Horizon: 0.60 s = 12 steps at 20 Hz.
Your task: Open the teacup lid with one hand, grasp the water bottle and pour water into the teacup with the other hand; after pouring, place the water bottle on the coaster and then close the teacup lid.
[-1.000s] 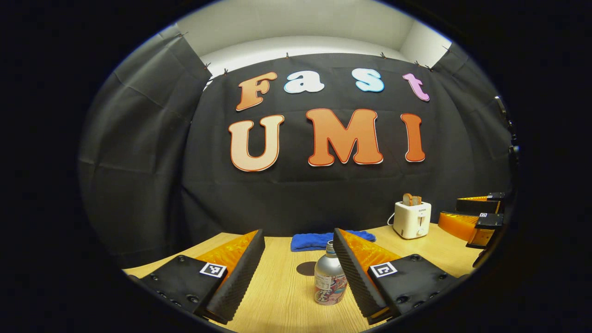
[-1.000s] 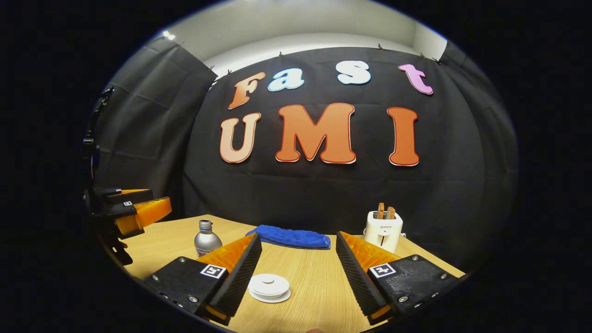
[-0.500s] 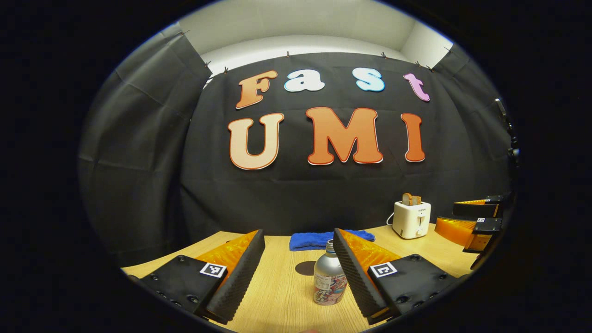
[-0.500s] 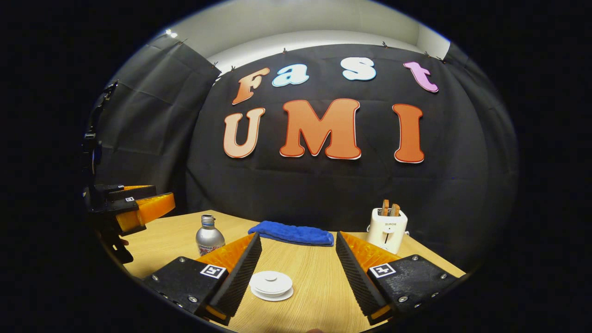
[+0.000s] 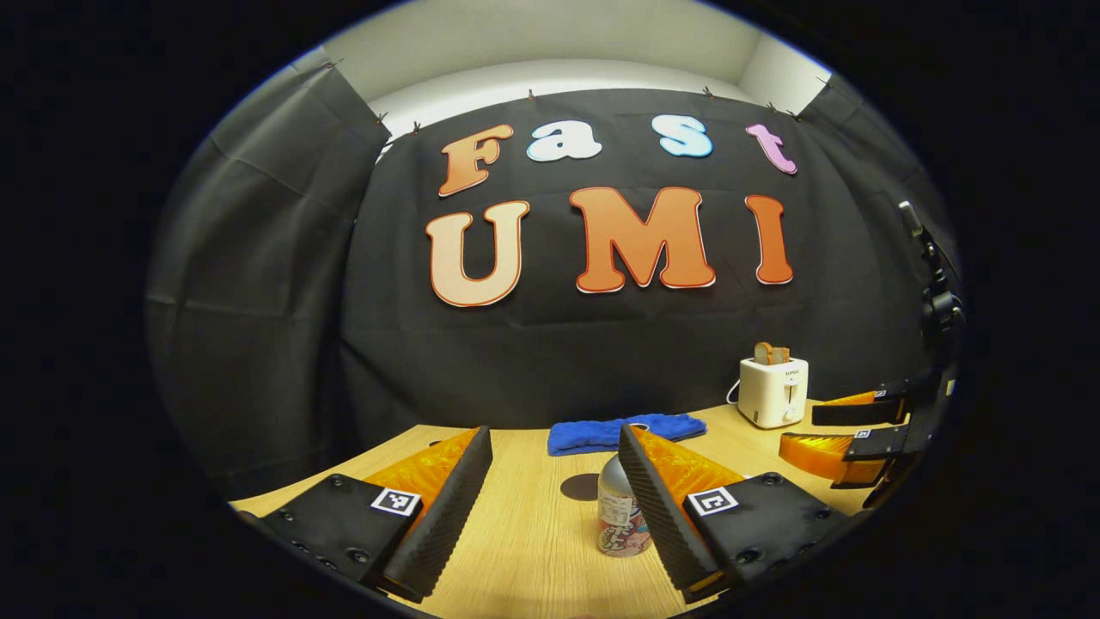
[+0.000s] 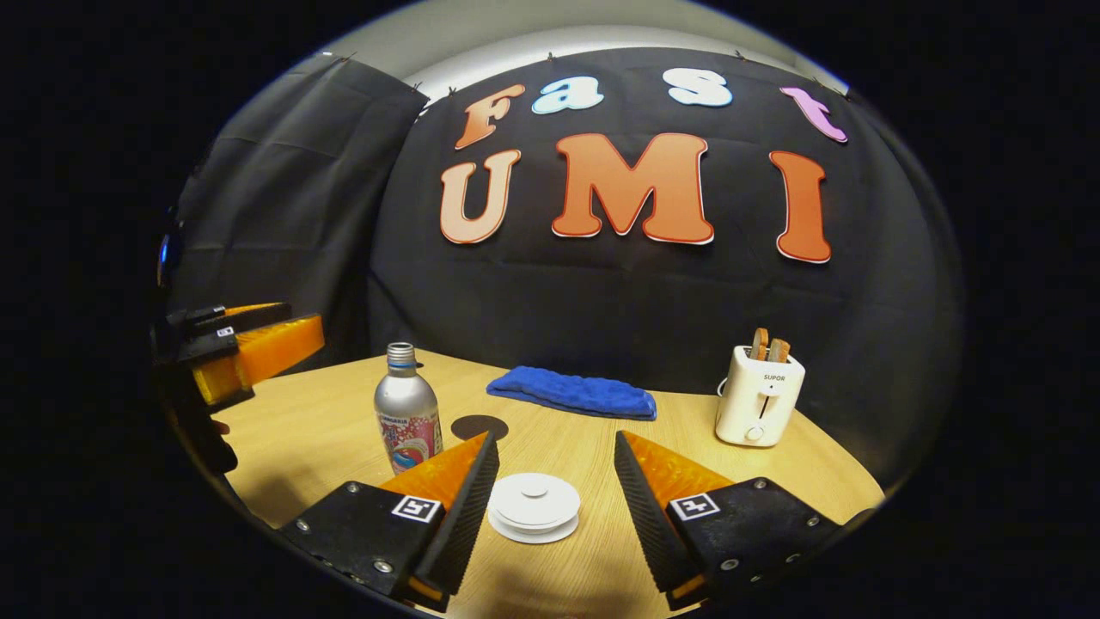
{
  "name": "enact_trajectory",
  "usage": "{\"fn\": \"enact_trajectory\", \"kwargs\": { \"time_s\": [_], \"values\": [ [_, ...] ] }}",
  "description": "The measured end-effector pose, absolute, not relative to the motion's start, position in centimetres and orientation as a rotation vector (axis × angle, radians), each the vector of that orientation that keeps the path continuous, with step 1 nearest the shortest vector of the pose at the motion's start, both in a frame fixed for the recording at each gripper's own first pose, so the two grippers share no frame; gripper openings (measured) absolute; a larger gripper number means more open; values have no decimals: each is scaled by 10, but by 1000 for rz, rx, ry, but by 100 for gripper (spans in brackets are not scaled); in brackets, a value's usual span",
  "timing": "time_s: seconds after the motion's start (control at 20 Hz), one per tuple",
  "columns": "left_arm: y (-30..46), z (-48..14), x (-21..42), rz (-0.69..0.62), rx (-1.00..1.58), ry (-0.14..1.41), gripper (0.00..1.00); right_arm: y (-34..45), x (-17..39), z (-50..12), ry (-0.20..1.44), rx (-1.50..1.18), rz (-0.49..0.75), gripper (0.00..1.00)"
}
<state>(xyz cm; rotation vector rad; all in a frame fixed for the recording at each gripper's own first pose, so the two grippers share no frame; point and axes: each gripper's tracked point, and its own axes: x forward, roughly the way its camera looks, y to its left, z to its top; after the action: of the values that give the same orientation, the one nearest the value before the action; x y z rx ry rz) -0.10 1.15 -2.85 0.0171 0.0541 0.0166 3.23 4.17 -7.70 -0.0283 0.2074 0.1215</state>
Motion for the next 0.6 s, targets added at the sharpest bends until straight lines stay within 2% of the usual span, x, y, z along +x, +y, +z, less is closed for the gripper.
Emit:
{"fn": "enact_trajectory", "kwargs": {
  "time_s": [0.05, 0.15, 0.2, 0.3, 0.35, 0.6],
  "values": [
    [12, -31, 0, 19, 15, 59, 100, 43, 37, -83, 223, -34, 121, 81],
    [14, -37, 1, 24, 14, 71, 94, 49, 45, -96, 257, -32, 134, 77],
    [15, -39, 2, 25, 15, 78, 94, 52, 47, -100, 270, -30, 141, 74],
    [15, -43, 3, 22, 18, 91, 100, 53, 53, -112, 297, -32, 143, 67],
    [15, -43, 4, 23, 20, 92, 94, 52, 55, -117, 311, -35, 139, 65],
    [14, -52, 12, 21, 20, 112, 97, 58, 62, -141, 382, -32, 162, 51]
  ]
}}
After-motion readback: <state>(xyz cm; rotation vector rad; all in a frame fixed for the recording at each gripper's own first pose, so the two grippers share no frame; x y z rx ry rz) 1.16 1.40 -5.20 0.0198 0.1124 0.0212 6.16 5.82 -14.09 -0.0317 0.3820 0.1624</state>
